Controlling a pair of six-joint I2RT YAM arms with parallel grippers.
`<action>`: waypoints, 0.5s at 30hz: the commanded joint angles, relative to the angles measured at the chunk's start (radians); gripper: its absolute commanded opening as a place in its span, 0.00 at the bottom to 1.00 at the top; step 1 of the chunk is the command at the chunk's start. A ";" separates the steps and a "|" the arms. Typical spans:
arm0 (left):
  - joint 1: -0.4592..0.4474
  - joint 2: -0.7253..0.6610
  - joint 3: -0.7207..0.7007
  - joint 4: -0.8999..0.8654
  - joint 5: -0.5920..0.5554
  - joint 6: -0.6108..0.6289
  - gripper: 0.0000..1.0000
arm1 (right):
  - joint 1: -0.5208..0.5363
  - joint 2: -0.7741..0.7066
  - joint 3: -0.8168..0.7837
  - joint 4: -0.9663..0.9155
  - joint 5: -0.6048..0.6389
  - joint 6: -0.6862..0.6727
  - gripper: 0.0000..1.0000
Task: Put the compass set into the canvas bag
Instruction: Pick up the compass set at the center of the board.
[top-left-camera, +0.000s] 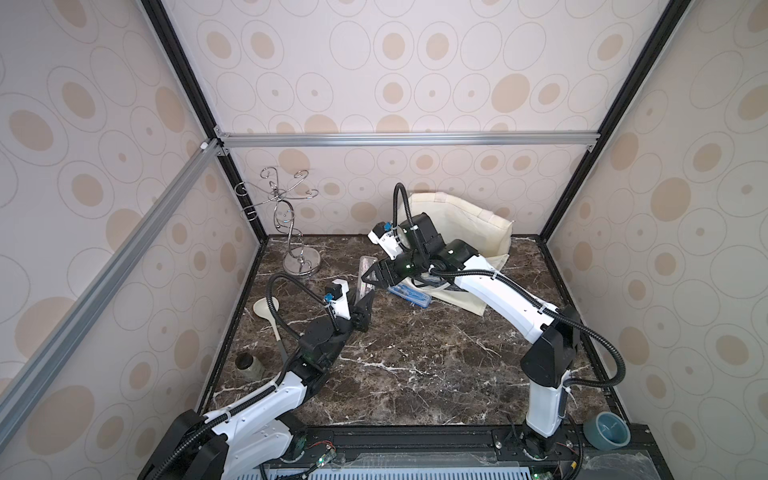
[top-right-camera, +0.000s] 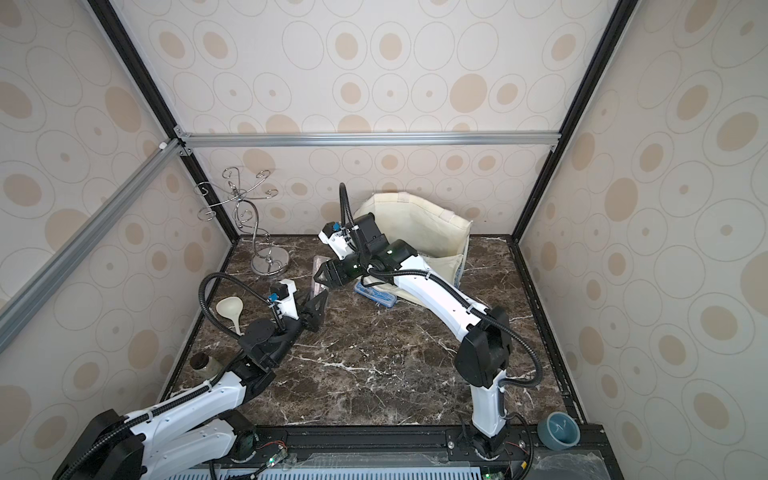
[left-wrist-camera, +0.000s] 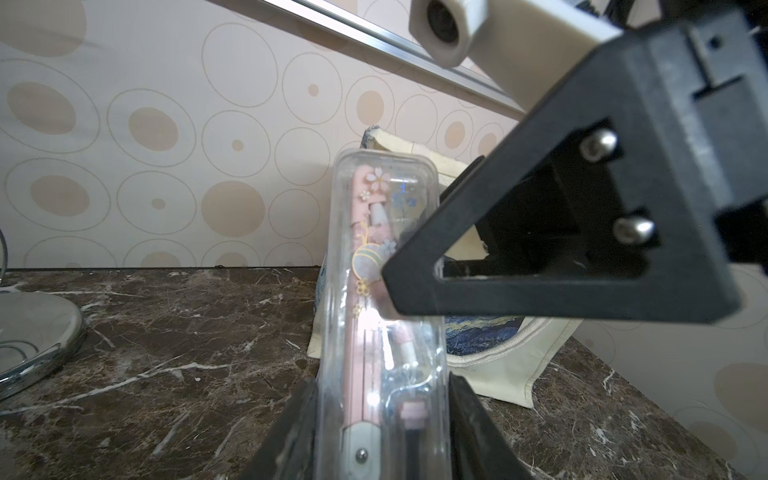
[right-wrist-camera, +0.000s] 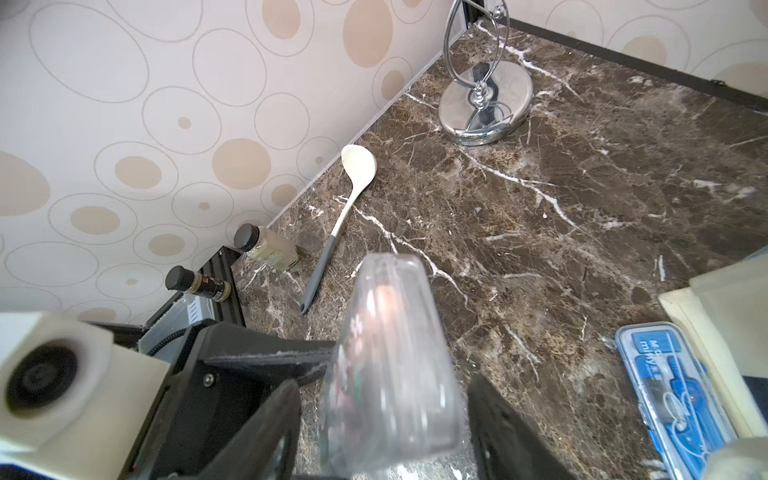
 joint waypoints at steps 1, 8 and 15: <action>-0.004 -0.014 0.002 0.065 0.019 0.013 0.41 | 0.003 0.021 0.023 0.030 -0.041 0.027 0.56; -0.005 -0.004 -0.002 0.083 0.032 0.003 0.41 | 0.004 0.026 0.017 0.059 -0.074 0.044 0.41; -0.005 -0.007 -0.003 0.076 0.027 0.004 0.42 | 0.003 0.033 0.011 0.080 -0.113 0.065 0.26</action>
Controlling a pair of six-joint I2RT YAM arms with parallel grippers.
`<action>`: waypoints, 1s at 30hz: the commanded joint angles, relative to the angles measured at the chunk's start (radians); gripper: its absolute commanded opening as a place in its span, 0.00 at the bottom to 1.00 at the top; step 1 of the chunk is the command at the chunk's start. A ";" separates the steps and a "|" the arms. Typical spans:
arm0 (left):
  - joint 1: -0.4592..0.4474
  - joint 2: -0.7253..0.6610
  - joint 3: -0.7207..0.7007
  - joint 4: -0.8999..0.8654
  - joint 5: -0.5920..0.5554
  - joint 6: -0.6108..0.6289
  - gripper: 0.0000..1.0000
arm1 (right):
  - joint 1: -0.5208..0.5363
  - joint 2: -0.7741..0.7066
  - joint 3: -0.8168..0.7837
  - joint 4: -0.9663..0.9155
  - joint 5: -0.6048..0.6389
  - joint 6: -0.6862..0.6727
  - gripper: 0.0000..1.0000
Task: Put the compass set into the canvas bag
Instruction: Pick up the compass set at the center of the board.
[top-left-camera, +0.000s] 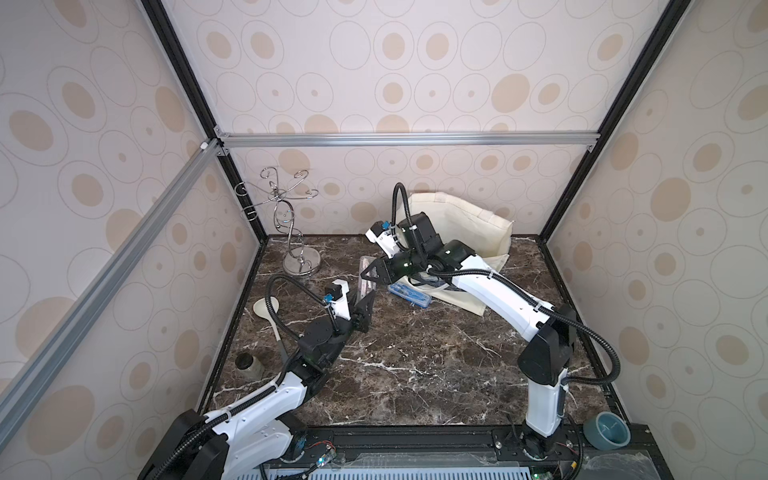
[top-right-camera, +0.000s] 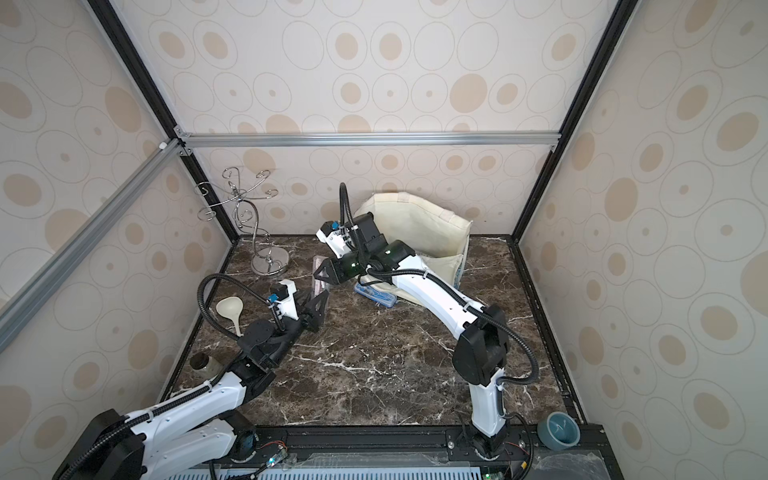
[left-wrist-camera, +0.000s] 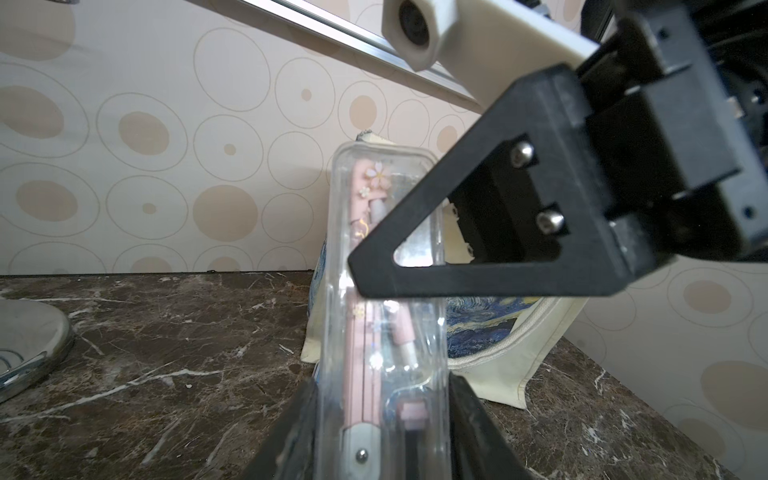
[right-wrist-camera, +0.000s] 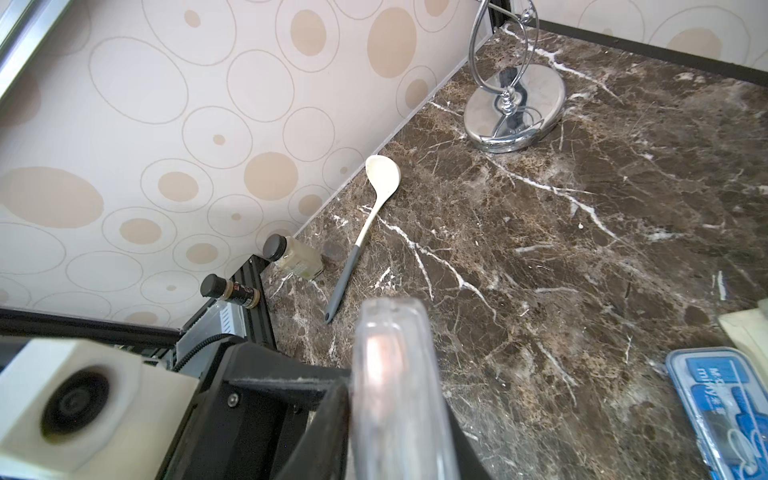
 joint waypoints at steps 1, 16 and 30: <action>-0.005 -0.007 0.004 0.054 0.006 0.005 0.42 | 0.004 0.017 0.011 0.023 -0.032 0.011 0.25; -0.004 -0.049 -0.005 0.013 0.033 0.045 1.00 | -0.020 -0.015 0.072 -0.065 0.074 -0.050 0.22; -0.002 0.024 0.019 -0.078 0.108 0.014 1.00 | -0.223 -0.126 0.243 -0.164 0.205 -0.141 0.22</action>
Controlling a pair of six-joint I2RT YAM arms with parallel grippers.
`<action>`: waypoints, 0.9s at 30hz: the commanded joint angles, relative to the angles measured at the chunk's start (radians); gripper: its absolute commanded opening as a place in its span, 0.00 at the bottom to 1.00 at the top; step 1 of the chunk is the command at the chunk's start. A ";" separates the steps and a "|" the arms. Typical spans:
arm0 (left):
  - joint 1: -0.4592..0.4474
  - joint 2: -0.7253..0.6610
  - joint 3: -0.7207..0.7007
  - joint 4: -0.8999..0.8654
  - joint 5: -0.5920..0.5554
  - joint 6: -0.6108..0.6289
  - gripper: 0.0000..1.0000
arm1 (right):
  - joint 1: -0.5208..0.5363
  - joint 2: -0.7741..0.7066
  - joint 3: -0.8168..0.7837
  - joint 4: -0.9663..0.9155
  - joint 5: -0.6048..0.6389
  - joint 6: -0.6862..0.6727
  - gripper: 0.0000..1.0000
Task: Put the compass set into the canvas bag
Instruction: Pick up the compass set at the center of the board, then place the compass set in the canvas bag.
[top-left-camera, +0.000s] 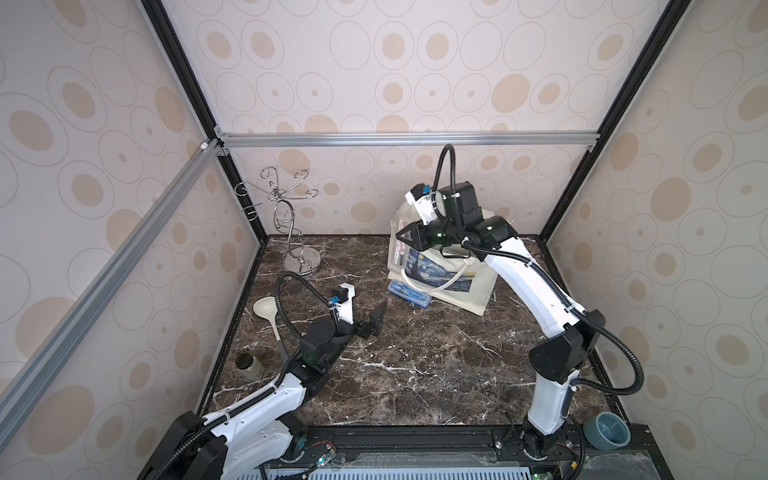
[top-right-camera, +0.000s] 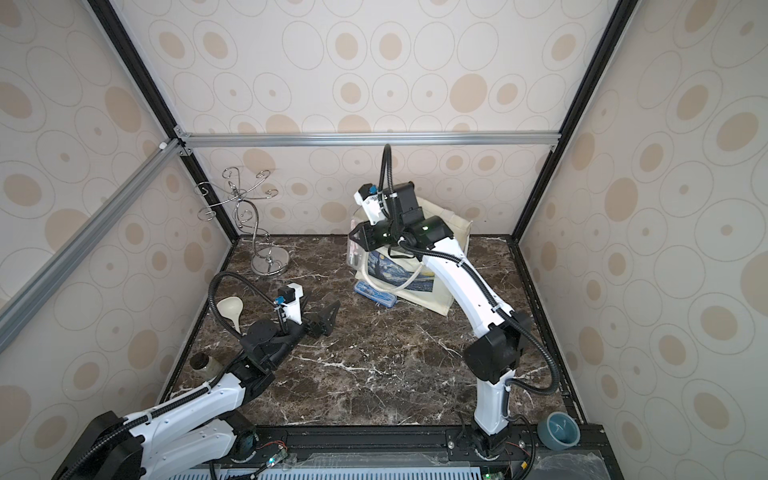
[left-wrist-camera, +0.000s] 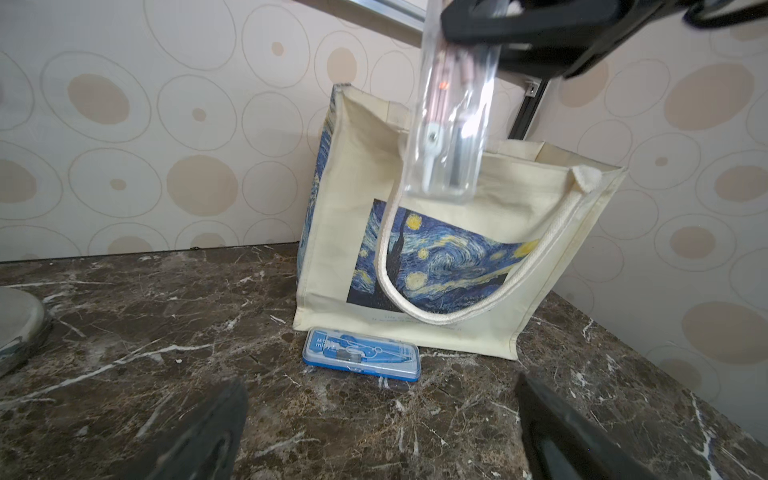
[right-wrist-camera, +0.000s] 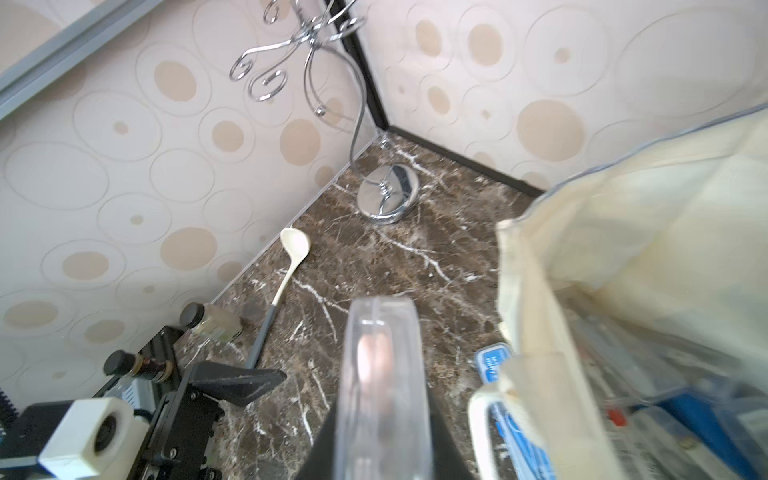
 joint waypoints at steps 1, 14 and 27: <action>-0.004 0.030 0.025 0.019 0.033 -0.021 1.00 | -0.043 -0.068 0.058 -0.020 0.042 -0.038 0.22; -0.004 0.182 0.122 -0.061 0.008 -0.082 1.00 | -0.205 -0.113 -0.024 0.002 0.342 -0.100 0.23; -0.006 0.328 0.204 -0.183 -0.078 -0.155 1.00 | -0.243 0.021 -0.200 -0.056 0.477 -0.125 0.22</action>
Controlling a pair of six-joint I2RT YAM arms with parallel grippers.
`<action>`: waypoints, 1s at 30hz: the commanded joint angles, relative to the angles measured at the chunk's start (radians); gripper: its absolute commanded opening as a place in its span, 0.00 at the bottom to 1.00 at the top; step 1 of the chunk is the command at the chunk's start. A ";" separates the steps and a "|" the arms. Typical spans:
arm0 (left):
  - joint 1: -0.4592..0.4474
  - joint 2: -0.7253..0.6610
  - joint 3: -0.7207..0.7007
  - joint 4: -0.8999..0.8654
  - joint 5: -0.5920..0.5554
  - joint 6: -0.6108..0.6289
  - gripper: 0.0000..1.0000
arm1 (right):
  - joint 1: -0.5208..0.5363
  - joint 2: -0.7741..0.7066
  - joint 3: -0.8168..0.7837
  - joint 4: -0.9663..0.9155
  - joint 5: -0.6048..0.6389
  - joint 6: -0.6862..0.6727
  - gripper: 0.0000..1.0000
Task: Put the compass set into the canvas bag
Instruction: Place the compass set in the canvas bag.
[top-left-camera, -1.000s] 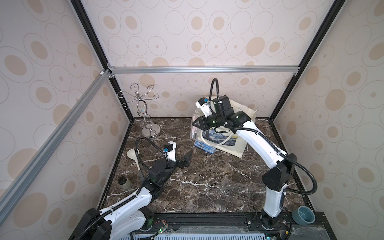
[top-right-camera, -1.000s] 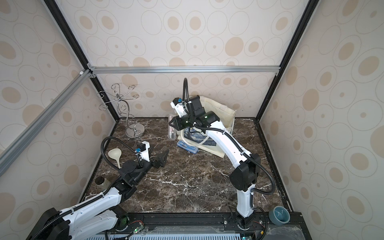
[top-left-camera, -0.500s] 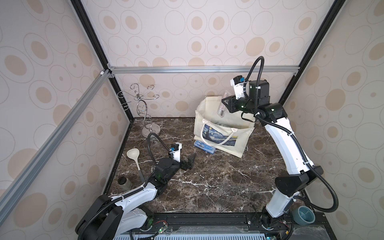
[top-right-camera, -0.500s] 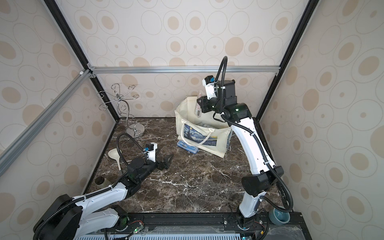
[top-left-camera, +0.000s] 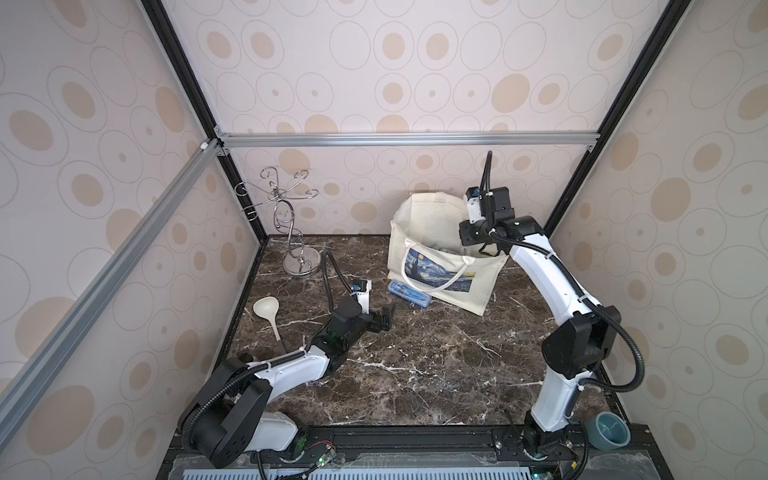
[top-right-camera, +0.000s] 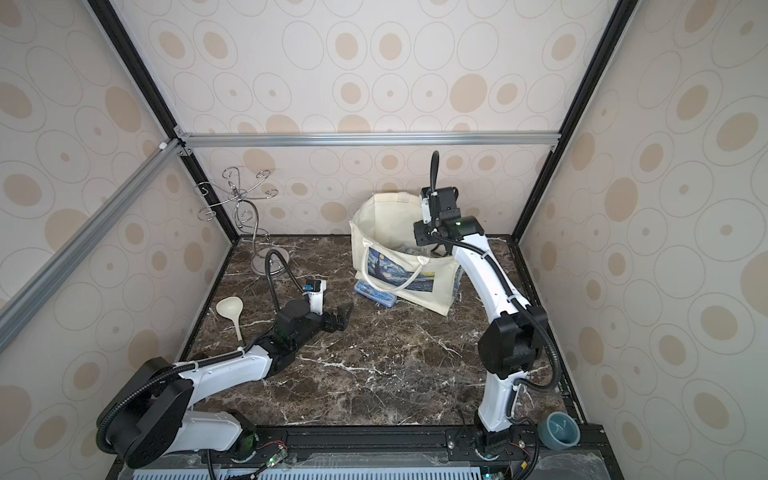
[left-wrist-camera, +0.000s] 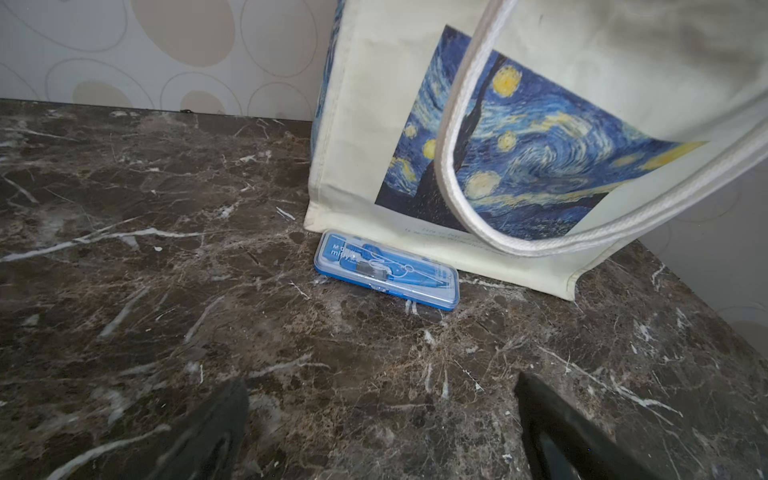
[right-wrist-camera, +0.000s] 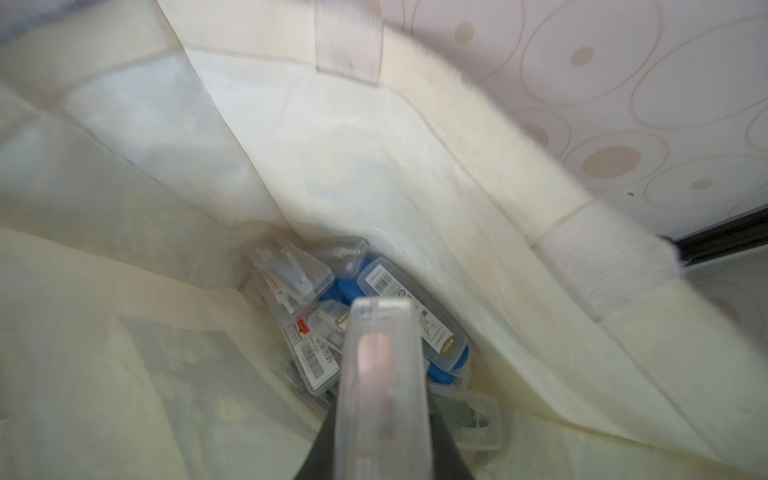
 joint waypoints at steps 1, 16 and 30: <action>-0.006 0.009 0.033 -0.020 -0.047 -0.043 1.00 | -0.010 0.023 0.001 -0.042 0.018 -0.014 0.22; -0.005 0.079 0.078 -0.098 -0.059 -0.071 1.00 | -0.011 0.077 0.049 -0.123 -0.040 -0.021 0.43; -0.005 0.020 0.016 -0.037 -0.075 -0.063 1.00 | -0.010 -0.130 -0.046 -0.009 -0.200 -0.015 0.55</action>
